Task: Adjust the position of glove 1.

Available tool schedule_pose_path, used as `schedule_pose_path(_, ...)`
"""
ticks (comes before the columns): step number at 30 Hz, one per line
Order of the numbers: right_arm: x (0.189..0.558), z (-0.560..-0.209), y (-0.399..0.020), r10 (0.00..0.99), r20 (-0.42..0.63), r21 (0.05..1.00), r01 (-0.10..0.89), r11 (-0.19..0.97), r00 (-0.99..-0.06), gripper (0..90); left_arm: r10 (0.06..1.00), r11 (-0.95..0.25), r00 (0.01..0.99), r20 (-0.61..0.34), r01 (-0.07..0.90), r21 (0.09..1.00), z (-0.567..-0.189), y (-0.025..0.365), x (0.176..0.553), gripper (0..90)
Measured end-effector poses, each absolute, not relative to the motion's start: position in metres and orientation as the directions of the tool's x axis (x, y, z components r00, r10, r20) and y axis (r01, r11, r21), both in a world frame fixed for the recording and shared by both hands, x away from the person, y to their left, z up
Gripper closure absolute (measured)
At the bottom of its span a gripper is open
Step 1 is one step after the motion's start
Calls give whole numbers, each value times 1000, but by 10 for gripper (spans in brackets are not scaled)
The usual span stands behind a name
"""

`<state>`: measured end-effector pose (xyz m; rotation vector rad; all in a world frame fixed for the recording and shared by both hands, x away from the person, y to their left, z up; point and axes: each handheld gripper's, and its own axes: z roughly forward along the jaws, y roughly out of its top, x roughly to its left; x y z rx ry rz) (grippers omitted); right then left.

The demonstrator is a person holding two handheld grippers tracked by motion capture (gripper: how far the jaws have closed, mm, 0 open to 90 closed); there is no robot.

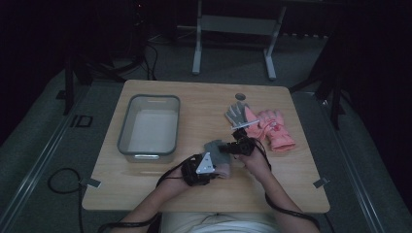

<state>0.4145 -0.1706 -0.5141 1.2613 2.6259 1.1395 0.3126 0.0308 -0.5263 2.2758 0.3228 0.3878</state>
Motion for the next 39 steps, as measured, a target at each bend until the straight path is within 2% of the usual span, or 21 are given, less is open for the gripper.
schedule_pose_path(5,416,-488,-167,666,281,664,641,385,-691,750,352,-646,919,175,104,756,-497,44,318,700)
schedule_pose_path(14,424,-455,-149,650,261,705,600,377,-714,751,338,-699,908,246,67,712,-459,61,328,700)
schedule_pose_path(22,435,-436,-124,636,246,724,575,380,-731,751,345,-736,886,309,51,675,-443,78,332,700)
schedule_pose_path(39,454,-415,-72,605,243,739,549,391,-758,751,368,-755,872,323,77,652,-418,126,345,700)
